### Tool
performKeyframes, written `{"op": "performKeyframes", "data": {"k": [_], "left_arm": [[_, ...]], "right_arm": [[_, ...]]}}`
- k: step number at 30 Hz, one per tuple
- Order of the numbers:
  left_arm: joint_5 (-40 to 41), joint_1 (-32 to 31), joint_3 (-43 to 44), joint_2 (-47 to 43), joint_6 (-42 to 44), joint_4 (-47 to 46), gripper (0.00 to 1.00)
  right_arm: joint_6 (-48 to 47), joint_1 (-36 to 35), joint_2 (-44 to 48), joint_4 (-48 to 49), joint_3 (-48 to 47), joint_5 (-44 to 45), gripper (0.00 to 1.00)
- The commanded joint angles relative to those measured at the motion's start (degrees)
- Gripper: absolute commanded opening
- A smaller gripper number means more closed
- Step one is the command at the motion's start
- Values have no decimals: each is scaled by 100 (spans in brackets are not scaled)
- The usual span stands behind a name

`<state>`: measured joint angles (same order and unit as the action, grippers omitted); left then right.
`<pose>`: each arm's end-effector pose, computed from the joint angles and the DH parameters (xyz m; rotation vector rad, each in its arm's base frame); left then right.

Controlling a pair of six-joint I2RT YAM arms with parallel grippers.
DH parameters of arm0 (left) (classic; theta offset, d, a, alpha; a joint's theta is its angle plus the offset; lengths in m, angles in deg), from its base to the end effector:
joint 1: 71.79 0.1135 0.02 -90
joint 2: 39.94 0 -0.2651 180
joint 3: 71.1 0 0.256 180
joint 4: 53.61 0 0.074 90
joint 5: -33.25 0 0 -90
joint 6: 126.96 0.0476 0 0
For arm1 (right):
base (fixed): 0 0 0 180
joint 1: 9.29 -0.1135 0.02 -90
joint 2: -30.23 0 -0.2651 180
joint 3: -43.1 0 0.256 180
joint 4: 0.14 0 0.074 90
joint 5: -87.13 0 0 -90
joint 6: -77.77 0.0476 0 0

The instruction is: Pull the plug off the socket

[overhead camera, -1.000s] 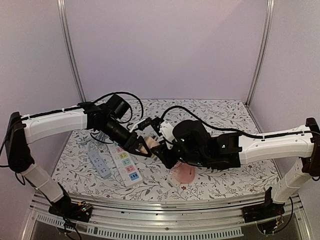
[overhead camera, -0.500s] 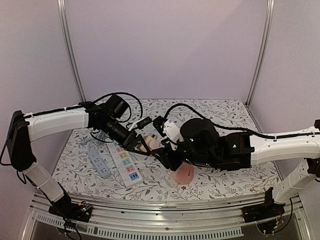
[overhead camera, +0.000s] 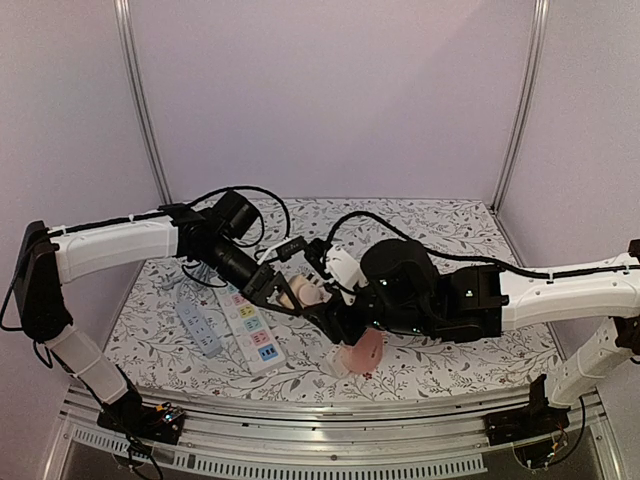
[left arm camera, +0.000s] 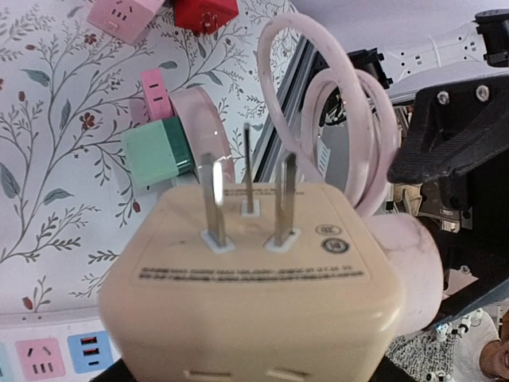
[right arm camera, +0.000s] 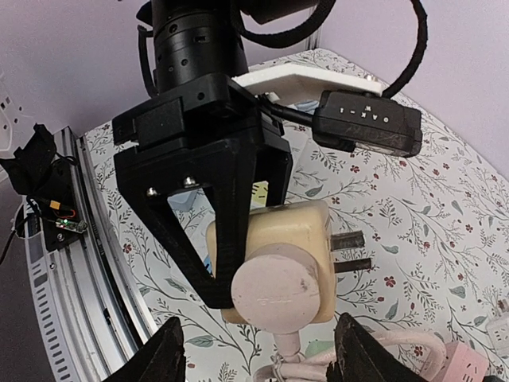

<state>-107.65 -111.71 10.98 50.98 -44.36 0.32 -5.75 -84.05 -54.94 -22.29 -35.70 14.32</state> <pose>0.2254 -0.2368 0.2467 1.0589 2.5146 -1.4450 0.1074 0.3408 0.2922 -1.0151 1.8310 0.5681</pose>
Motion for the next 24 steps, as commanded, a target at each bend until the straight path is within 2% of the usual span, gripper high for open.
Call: {"op": "performKeyframes", "data": {"k": [1, 5, 15, 22, 24], "left_arm": [[-412, -126, 222, -109, 180, -41, 0], [-413, -165, 222, -122, 194, -45, 0], [-472, -191, 230, -115, 203, -32, 0], [-458, -208, 231, -159, 258, -5, 0], [-474, -209, 231, -162, 265, -9, 0]], "right_arm": [[-98, 67, -68, -35, -61, 1, 62], [-193, 72, -186, -111, -206, -54, 51], [-318, 72, -567, -353, -533, 124, 49], [-408, 70, -732, -505, -585, 569, 36], [-443, 68, -794, -535, -557, 651, 35]]}}
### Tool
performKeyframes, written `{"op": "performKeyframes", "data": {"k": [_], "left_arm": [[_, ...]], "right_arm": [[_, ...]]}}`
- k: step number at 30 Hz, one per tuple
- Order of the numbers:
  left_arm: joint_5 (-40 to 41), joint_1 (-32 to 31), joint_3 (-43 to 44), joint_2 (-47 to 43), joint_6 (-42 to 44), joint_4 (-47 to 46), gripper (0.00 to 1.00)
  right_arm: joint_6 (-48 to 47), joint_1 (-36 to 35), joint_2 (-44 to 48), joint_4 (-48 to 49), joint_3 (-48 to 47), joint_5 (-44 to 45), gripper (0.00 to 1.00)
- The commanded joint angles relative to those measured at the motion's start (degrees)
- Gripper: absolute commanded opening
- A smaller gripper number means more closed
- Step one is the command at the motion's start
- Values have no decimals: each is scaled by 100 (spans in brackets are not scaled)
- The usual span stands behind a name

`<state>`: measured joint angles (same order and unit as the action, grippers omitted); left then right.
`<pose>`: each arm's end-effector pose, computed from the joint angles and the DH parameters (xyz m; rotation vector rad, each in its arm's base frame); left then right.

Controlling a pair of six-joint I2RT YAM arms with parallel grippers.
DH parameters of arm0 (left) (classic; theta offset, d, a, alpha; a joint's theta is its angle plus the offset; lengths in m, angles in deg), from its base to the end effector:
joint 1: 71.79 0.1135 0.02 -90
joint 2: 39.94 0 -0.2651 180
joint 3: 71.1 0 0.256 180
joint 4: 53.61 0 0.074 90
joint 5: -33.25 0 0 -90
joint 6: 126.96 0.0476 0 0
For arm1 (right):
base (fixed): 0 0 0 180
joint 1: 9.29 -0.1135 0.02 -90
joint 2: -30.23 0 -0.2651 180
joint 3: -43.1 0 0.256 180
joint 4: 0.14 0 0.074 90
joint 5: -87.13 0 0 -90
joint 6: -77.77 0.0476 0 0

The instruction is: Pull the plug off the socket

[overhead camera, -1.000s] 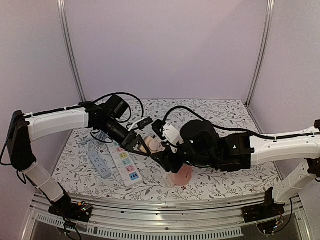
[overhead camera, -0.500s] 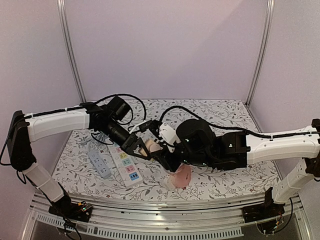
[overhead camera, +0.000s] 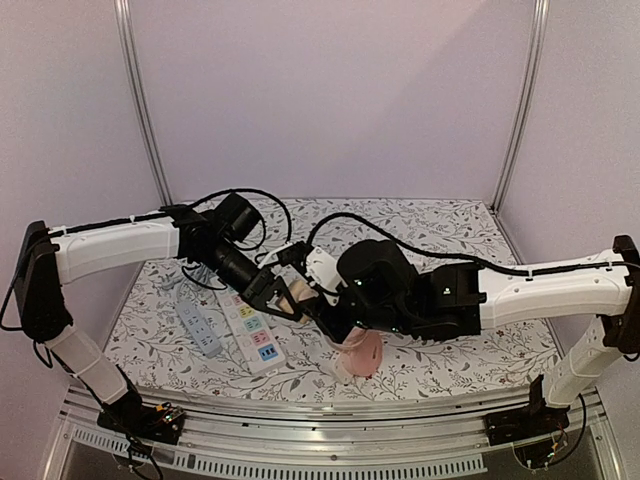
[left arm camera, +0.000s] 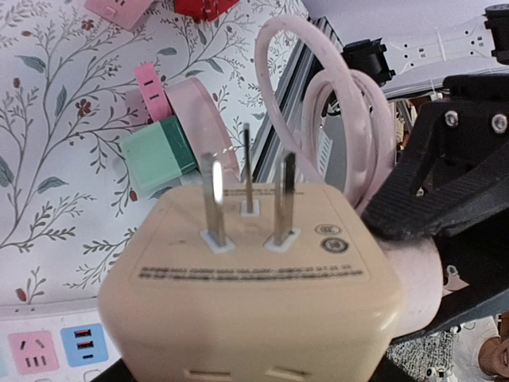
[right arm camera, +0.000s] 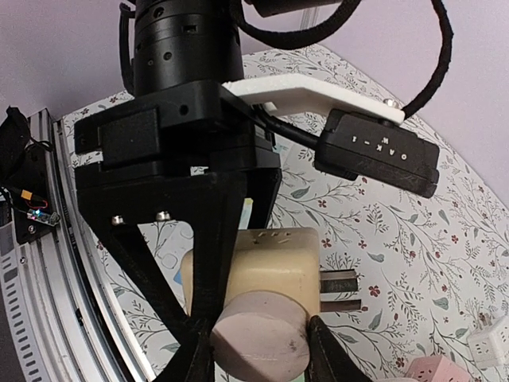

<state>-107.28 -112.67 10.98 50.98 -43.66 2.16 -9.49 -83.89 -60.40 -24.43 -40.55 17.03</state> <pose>0.2193 -0.2385 0.2450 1.0866 2.5402 -1.4361 0.1161 0.3606 0.2858 -1.0657 1.8242 0.4512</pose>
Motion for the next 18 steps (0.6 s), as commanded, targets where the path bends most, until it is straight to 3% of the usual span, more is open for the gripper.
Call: {"op": "performKeyframes", "data": {"k": [1, 12, 14, 18], "left_arm": [[-533, -113, 238, -161, 195, -200, 0], [-710, -119, 239, -152, 243, -189, 0], [-788, -122, 240, -172, 280, -190, 0], [-885, -151, 226, -243, 365, -202, 0]], "right_arm": [[-93, 56, -259, -322, -55, 376, 36], [-213, 4, -540, -494, -112, 217, 37], [-344, 0, -596, -498, -141, 207, 32], [-312, 80, -696, -481, -139, 325, 4]]}}
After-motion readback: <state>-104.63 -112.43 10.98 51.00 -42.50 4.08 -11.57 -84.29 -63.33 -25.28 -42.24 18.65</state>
